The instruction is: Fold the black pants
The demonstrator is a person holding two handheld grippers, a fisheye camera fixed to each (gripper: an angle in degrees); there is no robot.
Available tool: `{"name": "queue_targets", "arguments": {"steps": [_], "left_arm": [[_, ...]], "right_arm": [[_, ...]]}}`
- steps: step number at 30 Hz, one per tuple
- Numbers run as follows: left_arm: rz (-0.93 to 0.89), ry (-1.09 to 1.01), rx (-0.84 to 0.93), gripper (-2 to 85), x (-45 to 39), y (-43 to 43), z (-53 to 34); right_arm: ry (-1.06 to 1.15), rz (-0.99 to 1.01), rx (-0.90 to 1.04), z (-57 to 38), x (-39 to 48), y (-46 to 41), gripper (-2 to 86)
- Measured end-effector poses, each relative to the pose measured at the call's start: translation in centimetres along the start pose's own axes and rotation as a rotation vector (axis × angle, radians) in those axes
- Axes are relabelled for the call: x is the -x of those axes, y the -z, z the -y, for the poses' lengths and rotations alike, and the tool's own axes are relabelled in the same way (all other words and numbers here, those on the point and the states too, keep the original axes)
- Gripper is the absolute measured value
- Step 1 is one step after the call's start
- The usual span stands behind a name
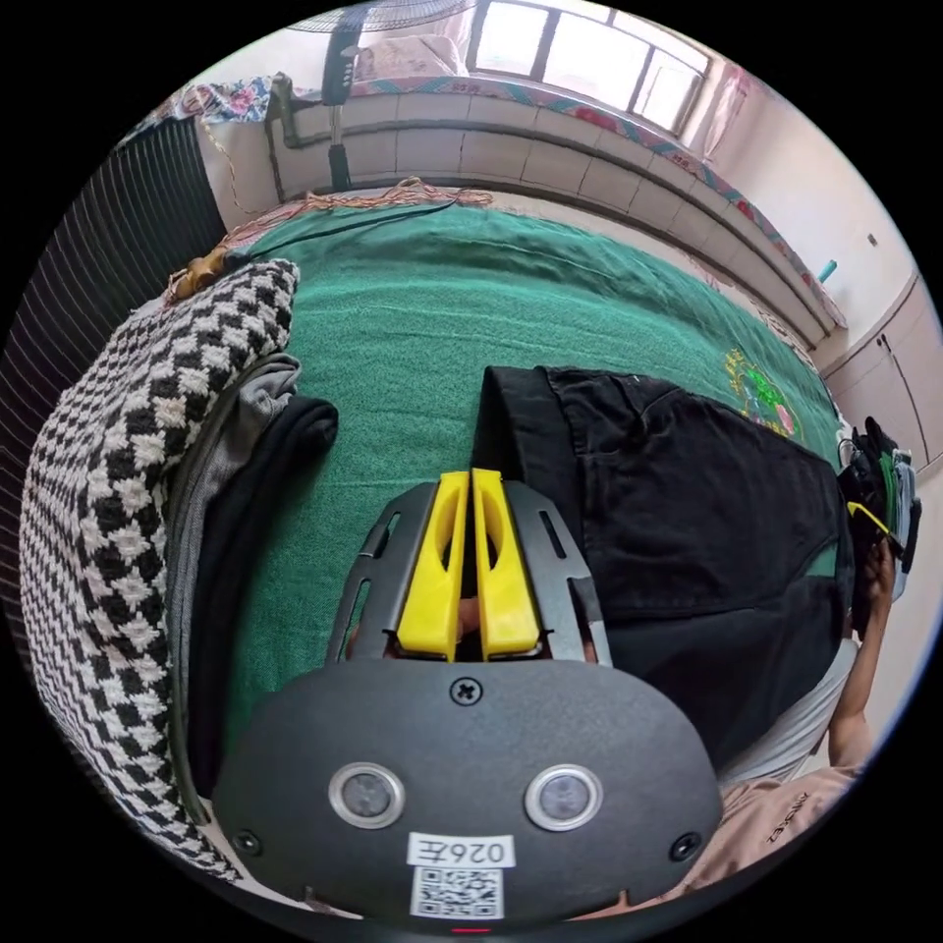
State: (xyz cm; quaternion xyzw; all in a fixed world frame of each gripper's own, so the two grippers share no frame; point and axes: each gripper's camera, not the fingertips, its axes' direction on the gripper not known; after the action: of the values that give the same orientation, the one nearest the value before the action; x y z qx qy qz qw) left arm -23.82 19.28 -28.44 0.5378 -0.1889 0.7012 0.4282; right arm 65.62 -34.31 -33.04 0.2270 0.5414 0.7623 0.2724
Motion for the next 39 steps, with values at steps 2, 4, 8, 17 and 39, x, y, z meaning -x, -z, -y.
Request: {"name": "queue_targets", "arguments": {"steps": [2,4,8,17,39], "left_arm": [[0.073,-0.054,0.007,-0.1,-1.3,0.1,0.0],[0.123,-0.089,0.008,0.4,-2.2,0.2,0.0],[0.227,-0.068,-0.044,5.9,-2.4,1.4,-0.2],[-0.064,-0.025,-0.05,14.3,-0.3,-0.2,0.3],[-0.046,-0.052,0.001,13.4,-2.6,-1.3,2.6]], "right_arm": [[0.008,-0.011,0.006,0.0,0.4,0.0,-0.9],[0.02,-0.03,0.007,0.0,0.9,0.1,-0.9],[-0.036,-0.099,-0.062,-0.3,1.0,1.4,-0.9],[0.161,-0.342,0.016,1.2,4.8,-0.1,-0.9],[-0.027,-0.098,-0.021,0.6,0.7,2.5,7.5]]}}
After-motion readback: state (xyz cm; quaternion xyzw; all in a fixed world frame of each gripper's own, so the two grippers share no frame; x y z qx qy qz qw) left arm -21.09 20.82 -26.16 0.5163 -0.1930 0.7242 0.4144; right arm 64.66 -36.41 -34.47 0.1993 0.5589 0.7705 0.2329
